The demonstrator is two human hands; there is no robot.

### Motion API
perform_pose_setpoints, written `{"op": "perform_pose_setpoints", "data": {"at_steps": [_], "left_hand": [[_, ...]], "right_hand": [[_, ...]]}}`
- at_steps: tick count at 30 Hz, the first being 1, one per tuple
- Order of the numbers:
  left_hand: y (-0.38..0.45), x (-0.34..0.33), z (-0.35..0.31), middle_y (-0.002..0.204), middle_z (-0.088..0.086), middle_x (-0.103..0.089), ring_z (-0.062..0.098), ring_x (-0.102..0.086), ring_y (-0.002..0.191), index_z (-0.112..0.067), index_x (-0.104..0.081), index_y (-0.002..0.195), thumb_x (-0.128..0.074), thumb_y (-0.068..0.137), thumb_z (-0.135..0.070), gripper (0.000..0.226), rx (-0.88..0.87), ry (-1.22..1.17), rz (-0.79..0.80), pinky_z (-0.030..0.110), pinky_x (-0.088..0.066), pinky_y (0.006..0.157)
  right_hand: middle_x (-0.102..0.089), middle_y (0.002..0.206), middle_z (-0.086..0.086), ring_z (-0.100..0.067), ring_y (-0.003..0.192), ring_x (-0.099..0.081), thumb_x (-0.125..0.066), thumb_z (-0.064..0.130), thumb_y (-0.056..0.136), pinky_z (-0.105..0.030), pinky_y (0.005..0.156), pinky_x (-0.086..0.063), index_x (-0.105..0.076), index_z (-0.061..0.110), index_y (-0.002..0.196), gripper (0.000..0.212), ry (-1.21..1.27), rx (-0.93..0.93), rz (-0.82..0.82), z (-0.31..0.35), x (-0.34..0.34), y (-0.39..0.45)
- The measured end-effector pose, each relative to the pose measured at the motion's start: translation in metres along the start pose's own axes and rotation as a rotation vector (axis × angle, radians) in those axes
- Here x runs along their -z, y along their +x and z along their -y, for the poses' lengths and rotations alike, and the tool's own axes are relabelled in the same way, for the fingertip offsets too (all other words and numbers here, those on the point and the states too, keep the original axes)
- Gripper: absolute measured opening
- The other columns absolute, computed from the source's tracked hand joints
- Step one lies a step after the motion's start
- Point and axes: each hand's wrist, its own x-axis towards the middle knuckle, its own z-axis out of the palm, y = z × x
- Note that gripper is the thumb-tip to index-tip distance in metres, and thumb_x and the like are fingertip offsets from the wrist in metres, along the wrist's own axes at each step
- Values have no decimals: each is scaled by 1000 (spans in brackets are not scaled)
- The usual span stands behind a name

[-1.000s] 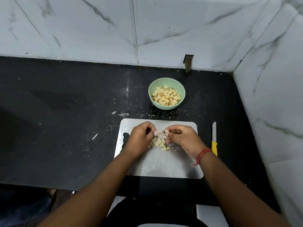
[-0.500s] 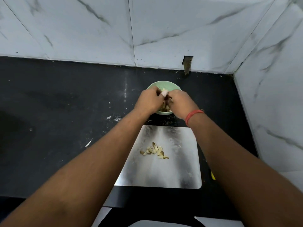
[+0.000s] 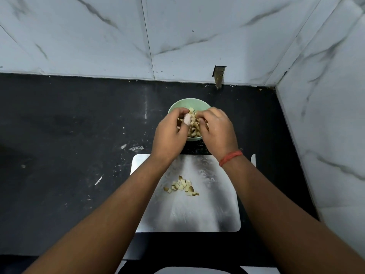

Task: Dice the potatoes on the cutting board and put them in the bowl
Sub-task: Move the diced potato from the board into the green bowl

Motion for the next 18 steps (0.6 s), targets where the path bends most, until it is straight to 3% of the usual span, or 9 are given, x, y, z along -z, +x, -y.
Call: {"op": "perform_pose_setpoints", "data": {"at_steps": [3, 7, 10, 13, 16, 18], "left_hand": [[-40, 9, 15, 109, -9, -68, 6, -64, 95, -18, -63, 123, -56, 104, -35, 27, -68, 48, 15, 29, -52, 81], [-92, 20, 53, 106, -7, -65, 9, -59, 89, -17, -63, 122, -45, 105, -48, 40, -73, 290, 197, 32, -48, 74], [-107, 28, 74, 104, -8, -62, 10, -58, 91, -18, -62, 122, -55, 104, -36, 27, -91, 359, 265, 38, -51, 77], [-111, 38, 81, 105, -6, -58, 8, -53, 92, -16, -62, 123, -68, 96, -25, 29, -139, 414, 316, 35, -49, 77], [-115, 52, 85, 107, -7, -54, 8, -51, 94, -16, -62, 122, -74, 92, -43, 42, -231, 468, 419, 29, -46, 76], [-117, 58, 87, 111, -8, -53, 7, -51, 95, -17, -62, 124, -73, 89, -52, 50, -254, 494, 465, 28, -46, 76]], "right_hand": [[-63, 98, 0, -16, 95, -55, -55, 5, 91, -25, 85, -45, -70, 11, 99, 18, 33, 82, 49, 7, 6, -40], [-59, 99, 1, -16, 93, -54, -56, 10, 94, -29, 83, -47, -69, 13, 102, 16, 47, 110, 291, 4, -7, -95], [-58, 105, 4, -16, 99, -54, -59, 21, 94, -30, 87, -48, -68, 17, 110, 19, 41, 85, 444, 1, -14, -115], [-55, 114, 6, -16, 107, -50, -67, 36, 89, -30, 91, -47, -63, 20, 123, 39, -18, 51, 587, 4, -13, -122], [-49, 121, 6, -16, 114, -45, -71, 46, 82, -31, 92, -47, -54, 21, 134, 60, -104, 42, 680, 13, -12, -126], [-46, 123, 3, -17, 114, -45, -73, 40, 83, -28, 94, -45, -50, 19, 138, 64, -128, 23, 688, 18, -15, -132]]}}
